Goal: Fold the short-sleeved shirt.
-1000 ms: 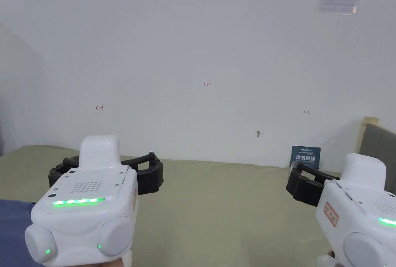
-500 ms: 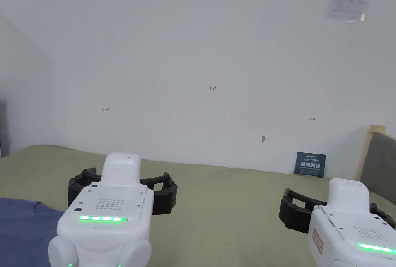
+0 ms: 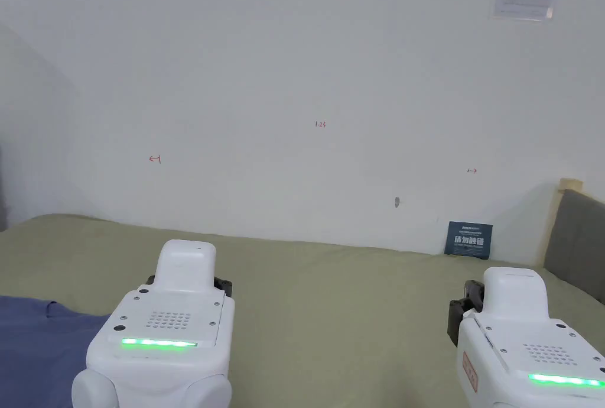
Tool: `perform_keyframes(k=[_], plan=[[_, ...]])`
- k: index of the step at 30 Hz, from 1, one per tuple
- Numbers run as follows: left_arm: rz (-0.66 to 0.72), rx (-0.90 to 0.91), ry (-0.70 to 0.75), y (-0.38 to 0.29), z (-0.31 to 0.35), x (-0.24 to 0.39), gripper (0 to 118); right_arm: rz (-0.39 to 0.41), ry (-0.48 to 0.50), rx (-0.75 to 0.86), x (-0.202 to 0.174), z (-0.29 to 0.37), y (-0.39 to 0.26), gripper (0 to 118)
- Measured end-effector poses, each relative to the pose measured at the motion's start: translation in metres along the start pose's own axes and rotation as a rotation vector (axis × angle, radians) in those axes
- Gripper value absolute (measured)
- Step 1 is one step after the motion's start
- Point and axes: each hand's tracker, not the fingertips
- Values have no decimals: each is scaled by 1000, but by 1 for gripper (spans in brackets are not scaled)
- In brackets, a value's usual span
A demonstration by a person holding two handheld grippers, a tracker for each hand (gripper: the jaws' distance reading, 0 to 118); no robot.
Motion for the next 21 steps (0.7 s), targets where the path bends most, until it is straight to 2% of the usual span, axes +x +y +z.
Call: perform_keyframes(k=[5,11,14,18,21], plan=[[-3,17,72,7,15,-30,0,-37,89,10,-30,2,7,0],[16,10,286,7,54,-102,0,-35,324,11,-115,11,18,0],[-8,-14,454,-1,81,-138,0,-24,468,7,-165,21,17,0],[42,-46,538,-17,120,-183,0,-10,631,-14,-225,36,14,0],[39,-70,609,-30,140,-203,0,-21,721,-43,-252,45,9,0]])
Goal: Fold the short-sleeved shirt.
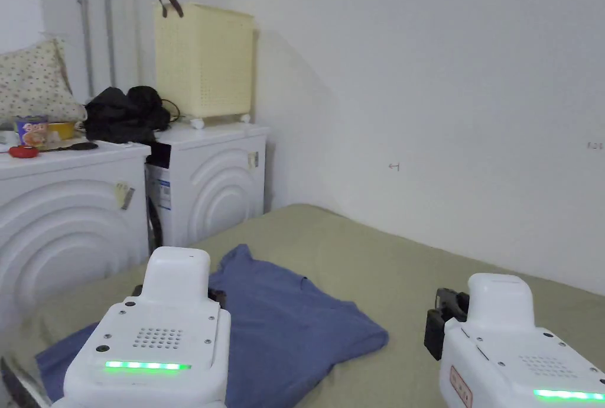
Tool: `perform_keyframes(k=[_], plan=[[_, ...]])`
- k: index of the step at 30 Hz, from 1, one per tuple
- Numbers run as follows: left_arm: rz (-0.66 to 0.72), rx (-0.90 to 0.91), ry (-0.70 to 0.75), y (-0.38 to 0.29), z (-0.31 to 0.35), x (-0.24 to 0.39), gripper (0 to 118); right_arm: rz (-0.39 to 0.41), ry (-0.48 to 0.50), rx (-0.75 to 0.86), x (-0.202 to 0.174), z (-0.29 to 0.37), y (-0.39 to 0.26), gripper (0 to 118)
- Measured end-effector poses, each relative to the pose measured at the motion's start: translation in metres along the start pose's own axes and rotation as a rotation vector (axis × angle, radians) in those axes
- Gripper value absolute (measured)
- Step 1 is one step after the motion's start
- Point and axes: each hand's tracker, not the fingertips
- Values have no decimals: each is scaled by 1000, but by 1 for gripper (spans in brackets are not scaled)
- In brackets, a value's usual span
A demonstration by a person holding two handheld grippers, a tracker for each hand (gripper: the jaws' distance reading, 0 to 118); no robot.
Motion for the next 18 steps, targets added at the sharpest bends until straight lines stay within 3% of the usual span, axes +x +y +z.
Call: perform_keyframes(k=[5,9,13,15,18], plan=[[22,-54,10,-16,-6,-18,0,17,39,-22,-17,-12,-12,0],[15,-86,-10,-18,-22,-11,0,9,28,-37,-4,-11,-13,0],[-6,-144,-53,-20,-68,10,0,40,5,-74,33,-10,-25,0],[-4,-181,-114,-18,-103,25,0,66,-57,-99,62,-5,-32,0],[-13,-242,-206,-6,-160,49,0,41,-140,-123,103,2,-39,0]])
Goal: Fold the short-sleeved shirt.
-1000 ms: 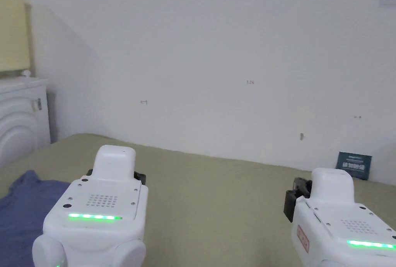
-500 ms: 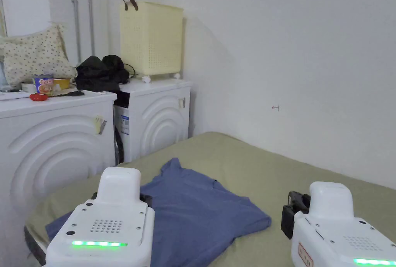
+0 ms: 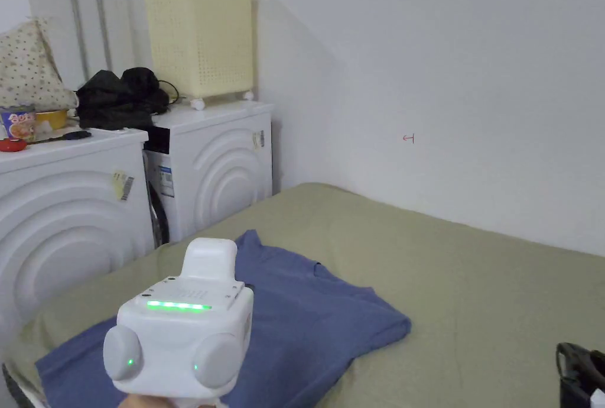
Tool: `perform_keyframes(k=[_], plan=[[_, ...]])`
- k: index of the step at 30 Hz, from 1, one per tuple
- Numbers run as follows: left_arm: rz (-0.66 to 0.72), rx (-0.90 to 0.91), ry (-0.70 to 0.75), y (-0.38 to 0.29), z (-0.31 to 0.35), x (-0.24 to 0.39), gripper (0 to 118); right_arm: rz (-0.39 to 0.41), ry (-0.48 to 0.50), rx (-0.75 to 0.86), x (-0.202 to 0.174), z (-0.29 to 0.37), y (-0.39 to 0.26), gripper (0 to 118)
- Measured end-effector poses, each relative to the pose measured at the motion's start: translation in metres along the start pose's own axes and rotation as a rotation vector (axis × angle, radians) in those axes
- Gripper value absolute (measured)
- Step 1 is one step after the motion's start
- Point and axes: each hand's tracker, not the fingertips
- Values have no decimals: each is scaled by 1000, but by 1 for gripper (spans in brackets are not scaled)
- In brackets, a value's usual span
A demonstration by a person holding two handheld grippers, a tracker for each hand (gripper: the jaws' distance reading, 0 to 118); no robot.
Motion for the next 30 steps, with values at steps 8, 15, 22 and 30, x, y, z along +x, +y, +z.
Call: perform_keyframes(k=[8,15,22,30], plan=[[-107,-263,-261,75,-188,50,83,6,-139,-84,82,-23,-18,0],[-199,-450,-320,58,-327,103,118,-14,-152,-180,109,-48,-56,0],[-164,-613,-289,-18,-399,146,117,-80,-95,-311,117,-66,-107,0],[-33,-654,-230,-49,-428,131,71,-97,-65,-355,113,-70,-125,0]])
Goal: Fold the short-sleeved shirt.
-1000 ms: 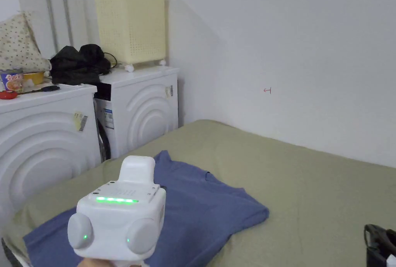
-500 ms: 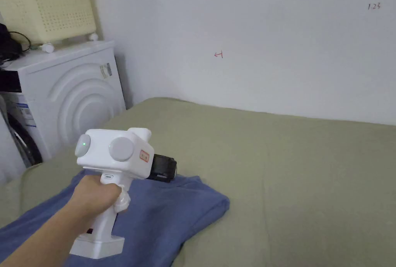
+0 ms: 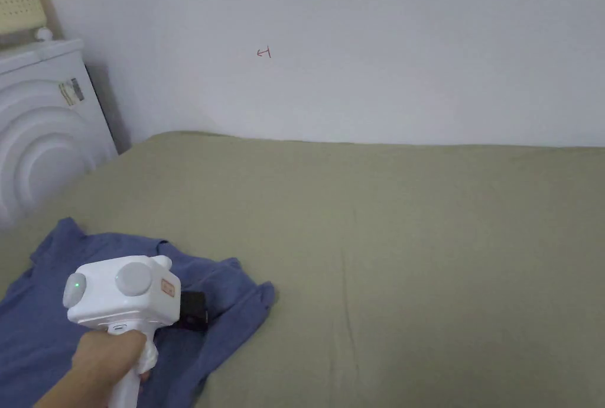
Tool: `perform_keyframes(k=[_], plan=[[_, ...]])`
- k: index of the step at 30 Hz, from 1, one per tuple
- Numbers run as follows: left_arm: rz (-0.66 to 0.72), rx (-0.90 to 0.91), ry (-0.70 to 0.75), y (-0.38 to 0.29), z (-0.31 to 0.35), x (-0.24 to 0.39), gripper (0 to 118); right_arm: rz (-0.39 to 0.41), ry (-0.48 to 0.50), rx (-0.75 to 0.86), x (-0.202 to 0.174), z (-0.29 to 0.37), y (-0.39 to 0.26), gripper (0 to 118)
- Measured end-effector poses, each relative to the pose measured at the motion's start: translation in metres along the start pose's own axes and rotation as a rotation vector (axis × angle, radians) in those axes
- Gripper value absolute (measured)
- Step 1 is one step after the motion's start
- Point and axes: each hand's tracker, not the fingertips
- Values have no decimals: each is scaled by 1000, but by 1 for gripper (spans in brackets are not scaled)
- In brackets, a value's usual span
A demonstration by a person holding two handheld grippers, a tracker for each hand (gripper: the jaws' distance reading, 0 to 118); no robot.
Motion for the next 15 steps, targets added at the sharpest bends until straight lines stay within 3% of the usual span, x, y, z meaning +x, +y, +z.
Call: perform_keyframes(k=[1,2,3,6,10,13,15], plan=[[-9,-21,-8,6,2,-1,45,1,-5,5,0,0,0,0],[-21,-12,-27,-2,18,11,7,2,-11,7,0,1,0,0],[-41,20,34,-1,29,15,3,0,-12,9,0,3,-1,0],[-15,60,-66,6,60,20,3,-16,-9,23,2,12,1,0],[-199,111,-50,4,109,65,3,-23,-3,51,2,31,5,0],[-182,161,-278,-1,142,106,3,-29,-4,70,3,49,7,0],[-264,186,-399,-9,165,154,3,-46,-2,92,6,66,7,0]])
